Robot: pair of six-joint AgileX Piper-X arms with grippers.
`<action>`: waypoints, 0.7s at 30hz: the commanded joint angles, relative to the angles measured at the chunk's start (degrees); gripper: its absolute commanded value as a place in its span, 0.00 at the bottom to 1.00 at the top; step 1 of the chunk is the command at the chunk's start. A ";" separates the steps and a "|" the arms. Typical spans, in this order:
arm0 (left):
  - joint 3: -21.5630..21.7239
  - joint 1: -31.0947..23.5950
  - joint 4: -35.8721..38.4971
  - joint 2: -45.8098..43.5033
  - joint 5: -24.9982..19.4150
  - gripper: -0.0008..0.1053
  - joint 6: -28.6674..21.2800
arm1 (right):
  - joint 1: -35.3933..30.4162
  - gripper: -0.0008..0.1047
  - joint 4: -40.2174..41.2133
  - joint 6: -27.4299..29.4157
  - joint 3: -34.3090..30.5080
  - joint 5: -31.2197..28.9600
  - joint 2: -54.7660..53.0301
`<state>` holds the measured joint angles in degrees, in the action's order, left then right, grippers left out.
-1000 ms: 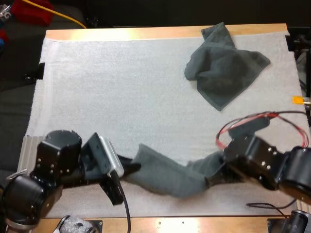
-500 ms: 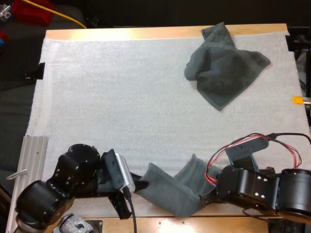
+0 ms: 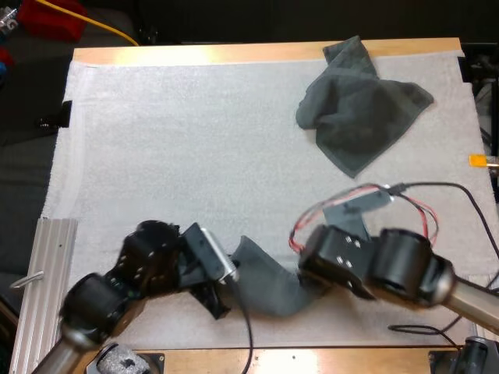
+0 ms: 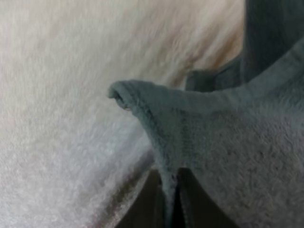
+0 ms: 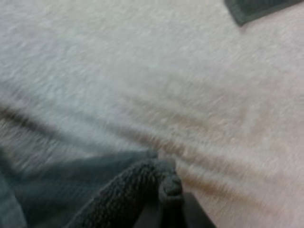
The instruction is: Pick towel from pile, fold and stack
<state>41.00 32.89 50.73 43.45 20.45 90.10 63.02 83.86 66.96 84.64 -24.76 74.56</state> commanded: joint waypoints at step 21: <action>-0.97 -0.29 -21.54 12.23 -15.48 0.01 -4.86 | -21.42 0.02 -16.95 17.36 0.56 10.60 12.26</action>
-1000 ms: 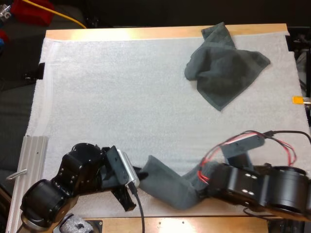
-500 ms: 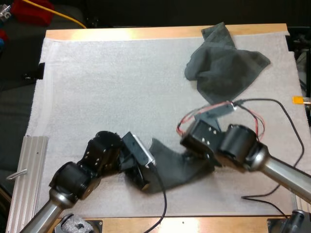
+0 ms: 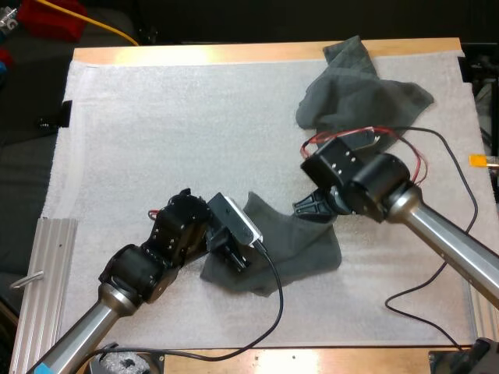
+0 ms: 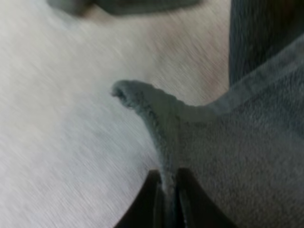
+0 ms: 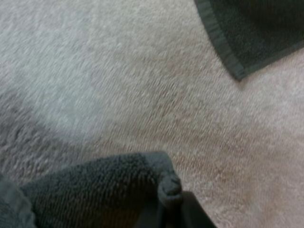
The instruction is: Pick towel from pile, fold and stack
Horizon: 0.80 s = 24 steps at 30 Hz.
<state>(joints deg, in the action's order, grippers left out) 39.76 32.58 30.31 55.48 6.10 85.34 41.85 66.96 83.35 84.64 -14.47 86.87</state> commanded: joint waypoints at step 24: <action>0.11 -9.27 -19.25 18.22 -7.94 0.06 -2.24 | -8.52 0.02 -12.27 -1.50 0.56 7.95 12.55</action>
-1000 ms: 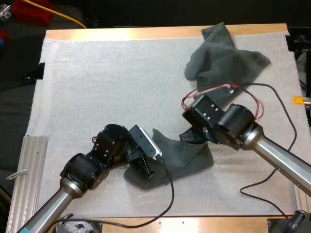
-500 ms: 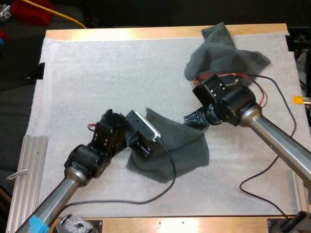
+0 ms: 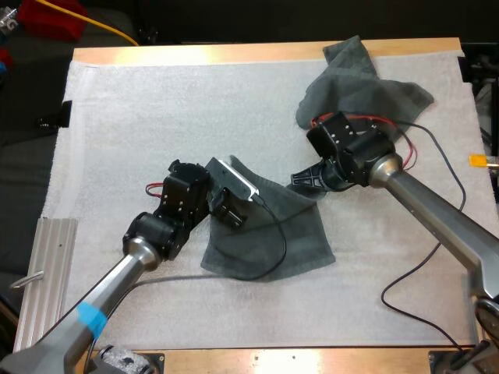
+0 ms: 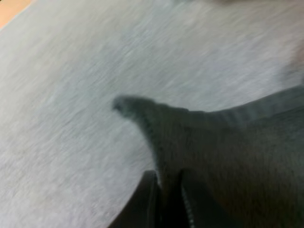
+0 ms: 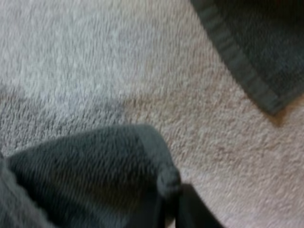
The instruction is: Pick towel from pile, fold and stack
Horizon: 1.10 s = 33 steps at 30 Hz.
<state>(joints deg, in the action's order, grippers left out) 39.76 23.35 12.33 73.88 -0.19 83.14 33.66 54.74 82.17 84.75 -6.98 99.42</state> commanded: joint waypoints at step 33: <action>0.59 -6.91 -17.51 7.05 -12.60 0.65 0.60 | -3.17 0.64 -21.68 -13.33 0.45 9.67 2.91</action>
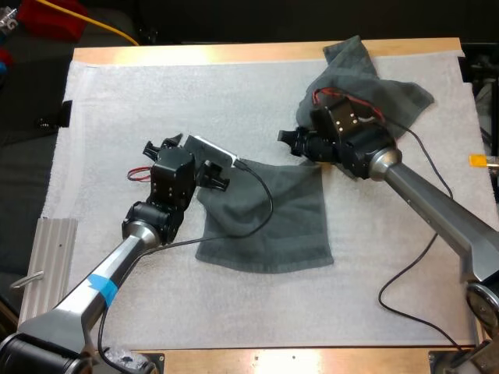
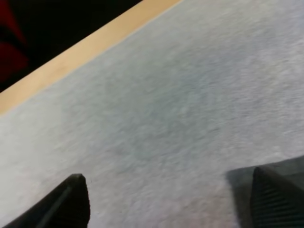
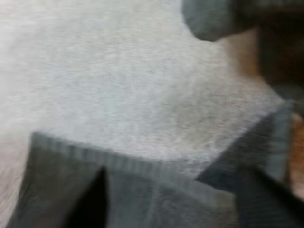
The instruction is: Pick towel from pile, fold and stack
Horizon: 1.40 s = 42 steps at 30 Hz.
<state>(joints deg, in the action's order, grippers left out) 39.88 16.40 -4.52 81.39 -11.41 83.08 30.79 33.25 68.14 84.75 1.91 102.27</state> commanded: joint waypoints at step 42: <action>0.58 0.04 43.52 -41.37 11.85 0.65 8.83 | 9.95 0.66 27.35 14.65 0.45 -8.43 -19.33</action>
<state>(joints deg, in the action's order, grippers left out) 40.17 16.40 38.29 40.29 0.15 91.34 40.68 59.63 82.14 84.75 -5.74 83.70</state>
